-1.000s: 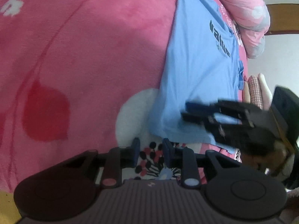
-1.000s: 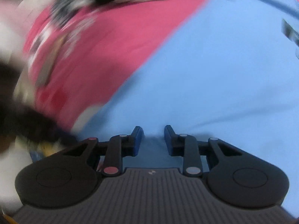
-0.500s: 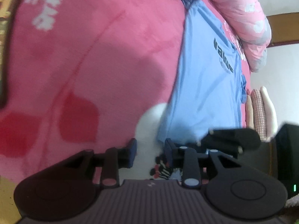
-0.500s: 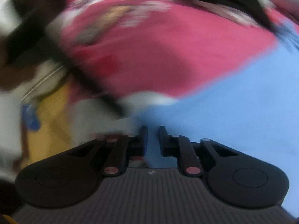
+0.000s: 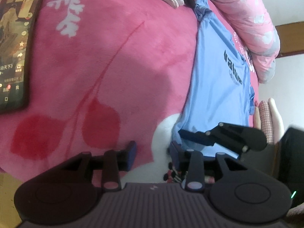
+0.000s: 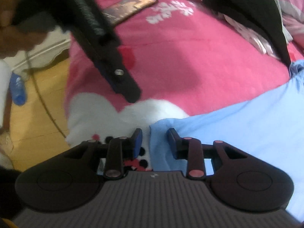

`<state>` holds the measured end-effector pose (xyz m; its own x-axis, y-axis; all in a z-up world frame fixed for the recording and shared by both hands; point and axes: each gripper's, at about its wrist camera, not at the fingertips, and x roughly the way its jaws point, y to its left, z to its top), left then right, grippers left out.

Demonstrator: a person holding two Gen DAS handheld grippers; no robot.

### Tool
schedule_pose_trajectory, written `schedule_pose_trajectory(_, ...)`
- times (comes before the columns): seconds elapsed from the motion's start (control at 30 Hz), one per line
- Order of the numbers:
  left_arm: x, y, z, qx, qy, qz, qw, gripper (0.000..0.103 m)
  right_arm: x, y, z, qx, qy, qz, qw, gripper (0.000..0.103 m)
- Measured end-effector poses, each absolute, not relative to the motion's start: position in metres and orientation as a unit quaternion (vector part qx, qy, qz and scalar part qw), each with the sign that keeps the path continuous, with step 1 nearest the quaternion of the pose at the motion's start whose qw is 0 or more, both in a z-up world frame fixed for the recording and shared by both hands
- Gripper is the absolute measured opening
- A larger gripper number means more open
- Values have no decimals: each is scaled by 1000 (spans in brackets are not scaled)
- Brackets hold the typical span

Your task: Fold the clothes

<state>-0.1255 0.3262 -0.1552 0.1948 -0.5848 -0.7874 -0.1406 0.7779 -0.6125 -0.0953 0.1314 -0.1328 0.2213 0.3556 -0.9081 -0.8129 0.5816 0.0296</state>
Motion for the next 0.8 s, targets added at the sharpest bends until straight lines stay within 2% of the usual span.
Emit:
schedule_pose_trajectory(0.03,-124,322,-156,-294,615,-155,715,39,-88,126,-131,-204,498,380,752,9)
schedule_pose_trajectory(0.07,-125,322,-156,-296,615,-154,714,39,-78,117,-128,-161,517,363,759,6)
schedule_pose_trajectory(0.17,-128,325,-158,-300,616,-153,712,40,-44,70,-123,56,576,317,751,4)
schedule_pose_trajectory(0.27,-127,324,-159,-298,616,-153,713,41,-21,19,-136,283,605,262,697,4)
schedule_pose_trajectory(0.37,-127,322,-159,-291,617,-153,715,41,-15,-9,-153,401,607,222,649,5)
schedule_pose_trajectory(0.43,-127,321,-159,-289,618,-153,715,41,-14,-10,-159,413,607,222,642,5)
schedule_pose_trajectory(0.57,-127,322,-157,-285,622,-151,713,41,-17,21,-169,368,628,266,632,10)
schedule_pose_trajectory(0.67,-127,322,-155,-281,624,-152,713,42,-29,38,-164,309,639,298,638,25)
schedule_pose_trajectory(0.8,-126,322,-155,-280,623,-152,714,42,-38,46,-148,241,647,352,632,29)
